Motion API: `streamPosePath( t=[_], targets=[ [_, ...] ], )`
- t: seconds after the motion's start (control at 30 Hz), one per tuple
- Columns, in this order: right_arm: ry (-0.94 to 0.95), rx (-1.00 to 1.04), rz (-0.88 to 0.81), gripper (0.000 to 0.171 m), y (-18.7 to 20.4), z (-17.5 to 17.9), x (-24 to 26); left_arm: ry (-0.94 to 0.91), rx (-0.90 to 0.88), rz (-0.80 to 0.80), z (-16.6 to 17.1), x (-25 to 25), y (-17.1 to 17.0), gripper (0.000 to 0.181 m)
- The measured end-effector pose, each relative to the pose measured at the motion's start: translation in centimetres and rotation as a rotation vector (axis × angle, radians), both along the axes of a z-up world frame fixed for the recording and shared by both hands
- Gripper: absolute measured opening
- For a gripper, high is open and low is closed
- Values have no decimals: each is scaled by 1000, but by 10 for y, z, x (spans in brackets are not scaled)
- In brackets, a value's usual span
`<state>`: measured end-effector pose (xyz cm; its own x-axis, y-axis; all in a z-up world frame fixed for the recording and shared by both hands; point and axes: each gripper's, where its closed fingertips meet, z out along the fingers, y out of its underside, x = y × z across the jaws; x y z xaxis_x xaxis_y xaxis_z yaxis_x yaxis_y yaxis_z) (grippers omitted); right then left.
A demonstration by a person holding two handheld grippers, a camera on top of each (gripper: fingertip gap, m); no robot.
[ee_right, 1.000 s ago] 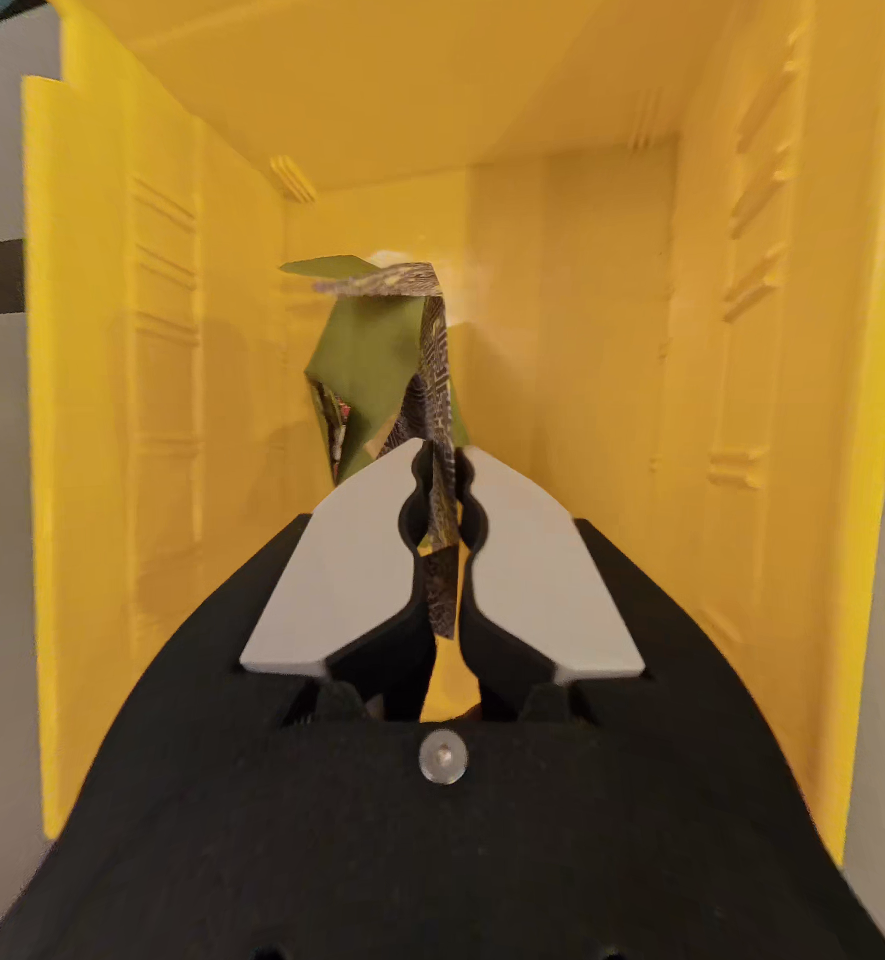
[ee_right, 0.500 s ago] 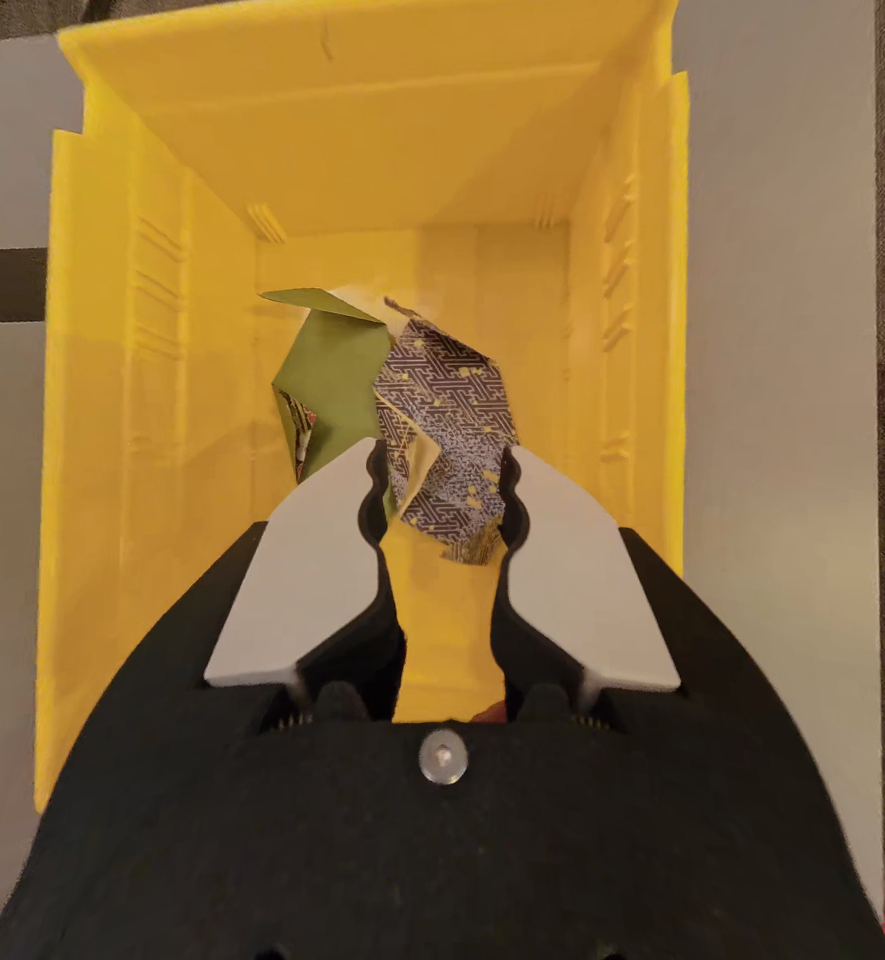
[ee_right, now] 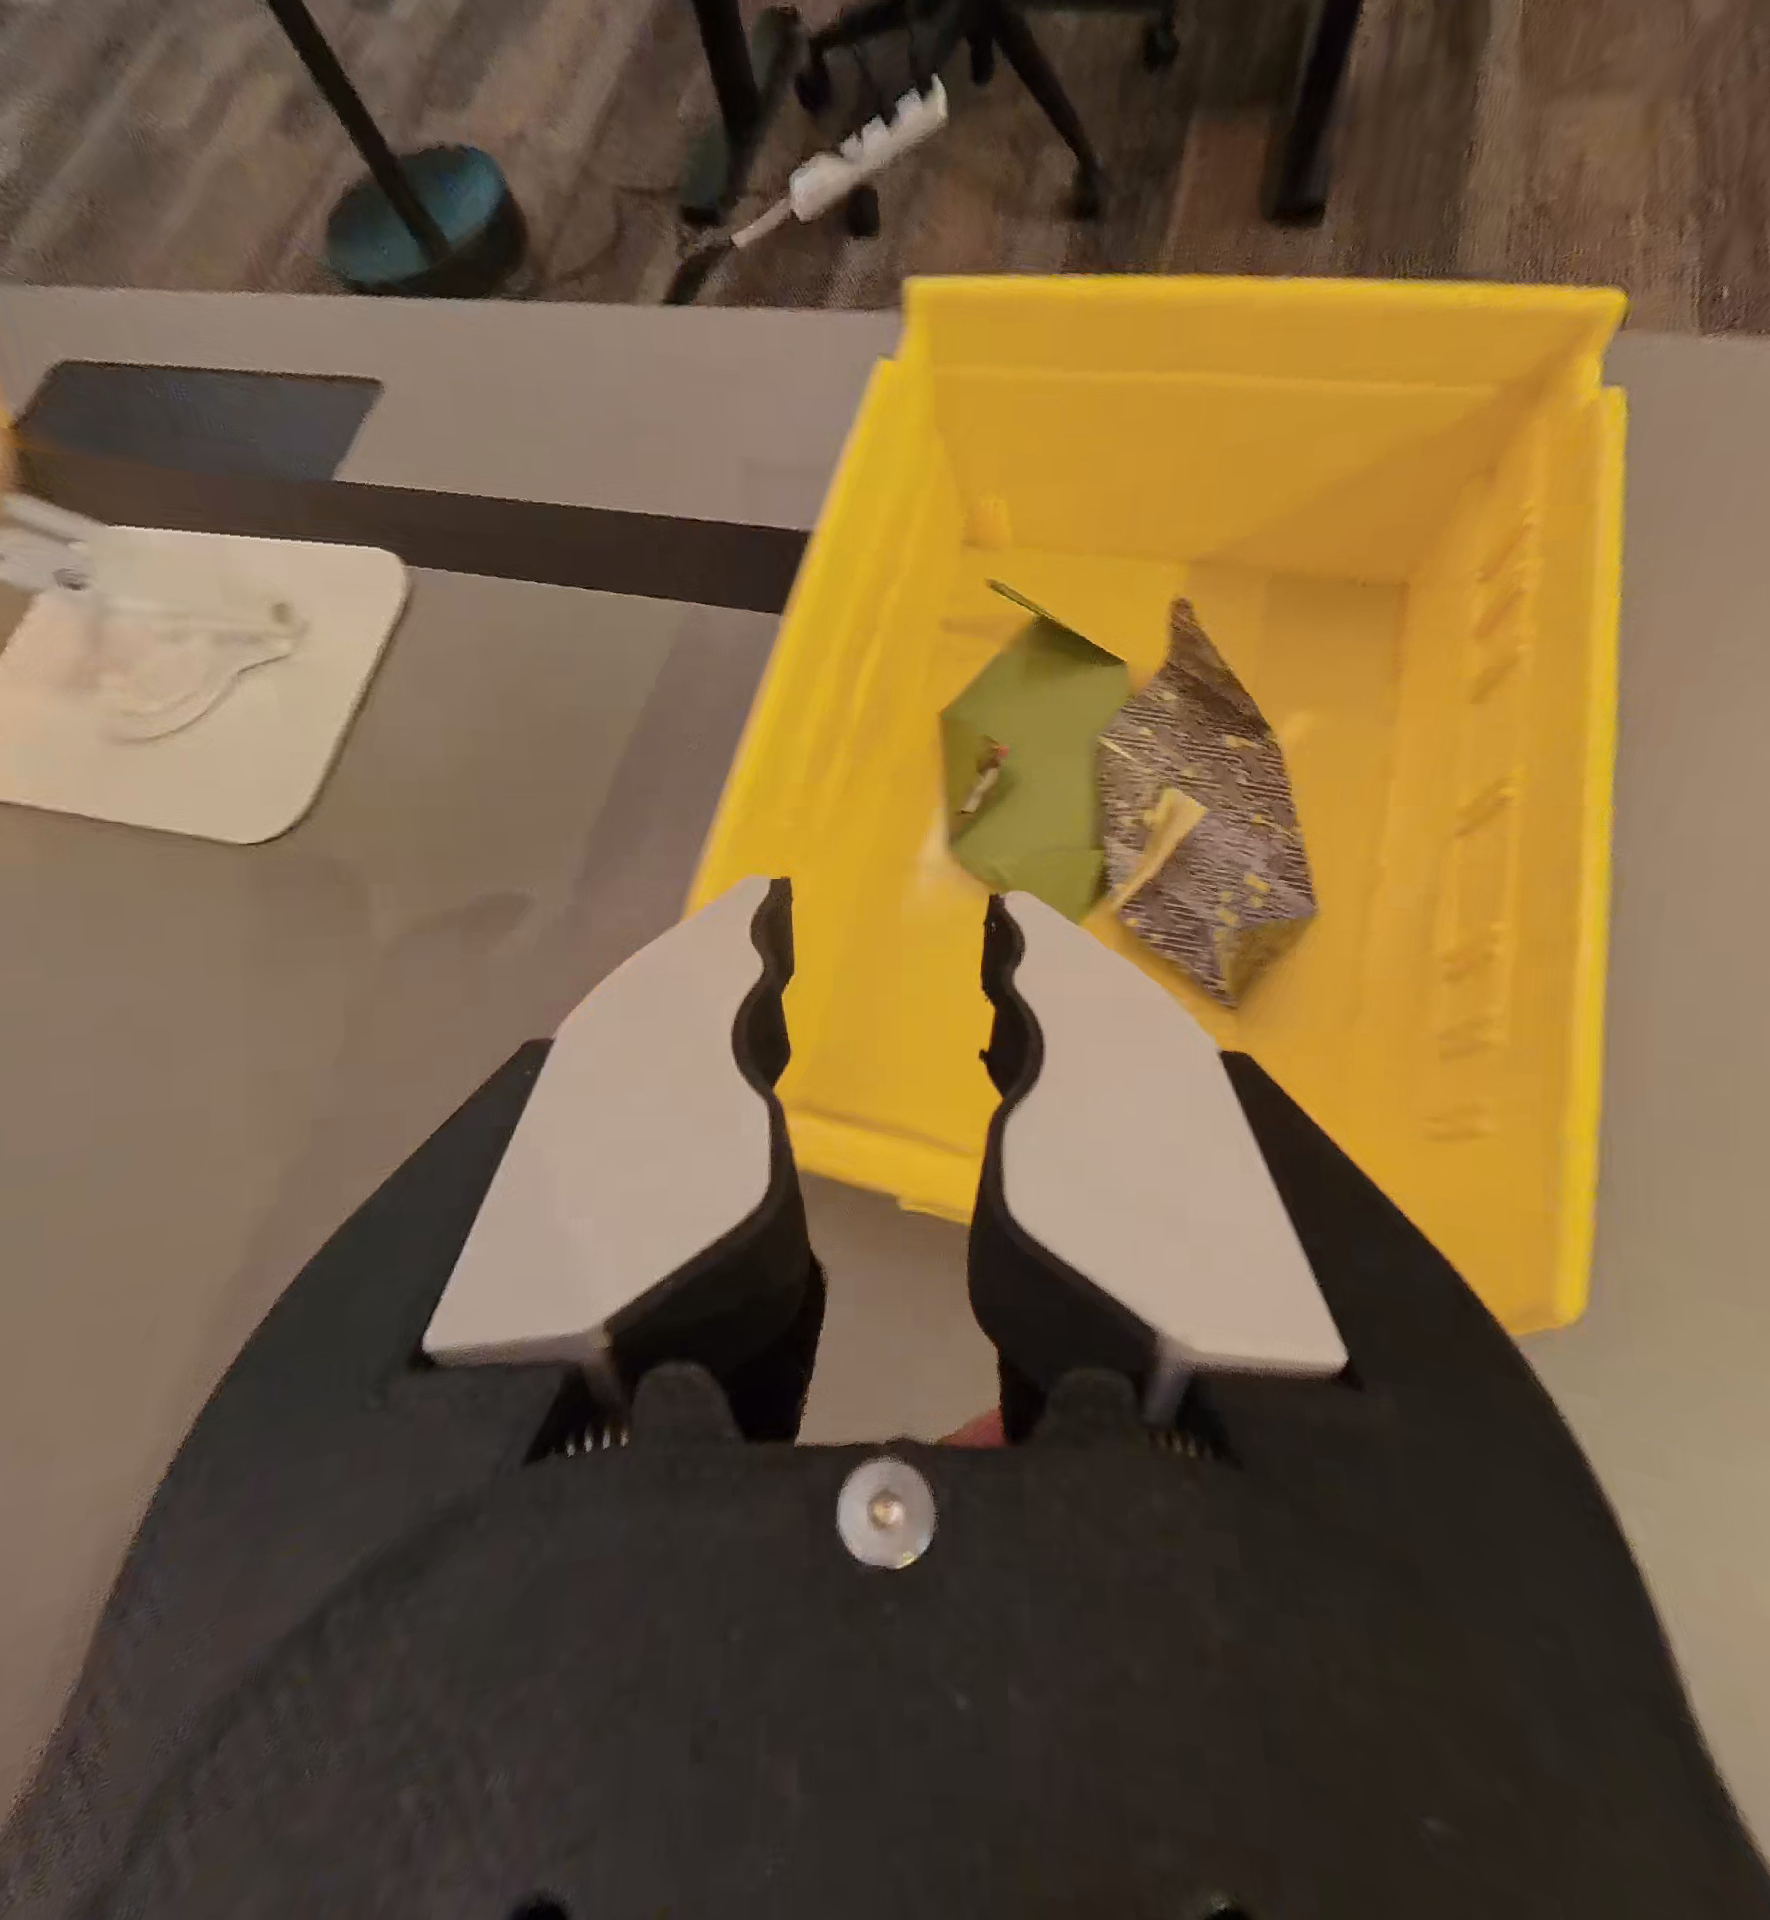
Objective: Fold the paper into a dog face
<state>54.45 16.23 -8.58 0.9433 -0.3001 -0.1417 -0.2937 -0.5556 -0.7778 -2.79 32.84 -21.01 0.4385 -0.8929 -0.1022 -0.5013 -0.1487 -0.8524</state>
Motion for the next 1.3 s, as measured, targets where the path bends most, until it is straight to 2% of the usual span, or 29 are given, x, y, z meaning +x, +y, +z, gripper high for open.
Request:
streamPosePath(
  t=[0.17,0.27,0.4,0.53,0.7,0.8,0.9,1.07,1.3],
  targets=[
    [-24,90,176,30,-5,11,-105,21,43,-14,0,1,-4,59],
    [-29,139,259,30,-8,8,-168,-8,98,24,9,0,8,69],
    [86,169,353,28,-13,-15,-249,-12,150,65,21,-7,29,80],
    [167,162,437,27,-9,-43,-312,30,253,110,40,-19,67,73],
    [274,188,527,26,8,-56,-370,78,301,184,73,-33,147,62],
    [265,178,567,26,15,-63,-387,90,281,170,89,-27,193,61],
    [265,144,586,26,17,-75,-393,218,269,146,83,-18,243,62],
    [315,140,579,23,19,-87,-392,411,119,79,40,-3,309,61],
    [368,98,537,23,20,-104,-380,657,96,-218,-15,33,336,62]
  ],
)
